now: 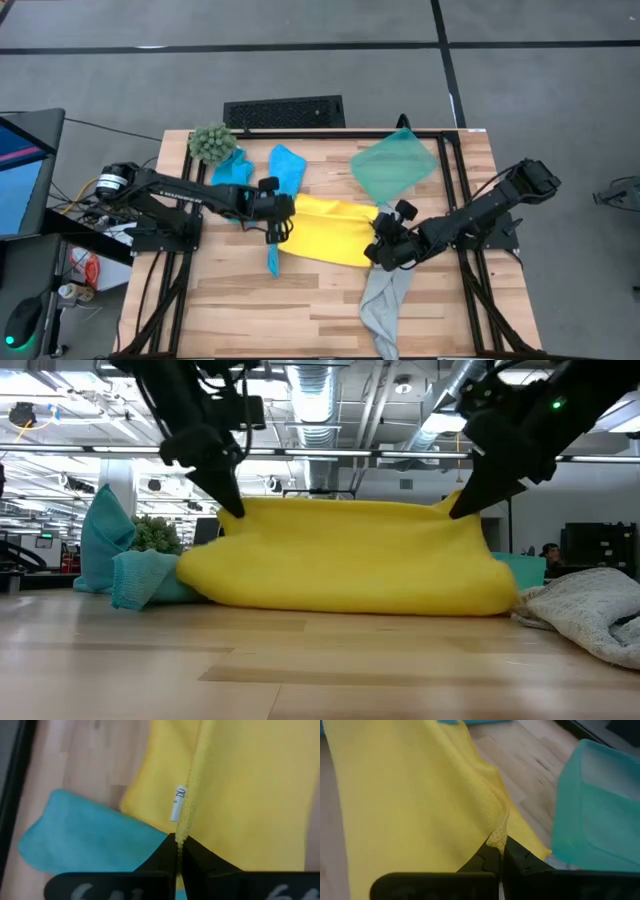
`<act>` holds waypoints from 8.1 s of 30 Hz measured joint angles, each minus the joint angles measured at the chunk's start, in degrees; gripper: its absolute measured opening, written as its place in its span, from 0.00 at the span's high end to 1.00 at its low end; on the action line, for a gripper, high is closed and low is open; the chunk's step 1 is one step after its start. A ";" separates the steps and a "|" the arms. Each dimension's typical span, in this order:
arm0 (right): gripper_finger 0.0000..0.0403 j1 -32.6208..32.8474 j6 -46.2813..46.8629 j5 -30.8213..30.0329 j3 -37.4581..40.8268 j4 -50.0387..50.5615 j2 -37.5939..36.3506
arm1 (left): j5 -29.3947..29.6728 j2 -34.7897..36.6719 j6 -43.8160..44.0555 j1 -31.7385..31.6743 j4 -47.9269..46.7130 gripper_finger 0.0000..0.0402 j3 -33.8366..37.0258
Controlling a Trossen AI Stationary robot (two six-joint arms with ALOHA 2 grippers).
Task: Fold microfiber towels
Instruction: Fold the yellow towel
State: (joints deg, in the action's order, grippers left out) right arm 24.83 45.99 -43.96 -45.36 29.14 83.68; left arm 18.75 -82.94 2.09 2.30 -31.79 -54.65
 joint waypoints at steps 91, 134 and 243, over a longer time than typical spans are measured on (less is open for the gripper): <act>0.59 -28.49 -23.99 23.25 11.03 -26.72 4.49 | -6.38 -0.59 -6.80 -7.66 9.79 0.59 4.24; 0.94 -22.69 -17.50 18.91 10.52 -14.46 -2.58 | -6.12 -0.59 -4.88 -7.66 10.71 0.59 4.24; 0.54 10.07 -19.49 8.49 10.61 -34.89 10.56 | 5.61 -8.94 -16.28 13.21 22.07 0.98 15.03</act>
State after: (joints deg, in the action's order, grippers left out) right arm 34.90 26.49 -35.47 -34.76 -5.74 94.24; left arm 24.36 -91.88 -14.20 15.51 -9.72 -39.62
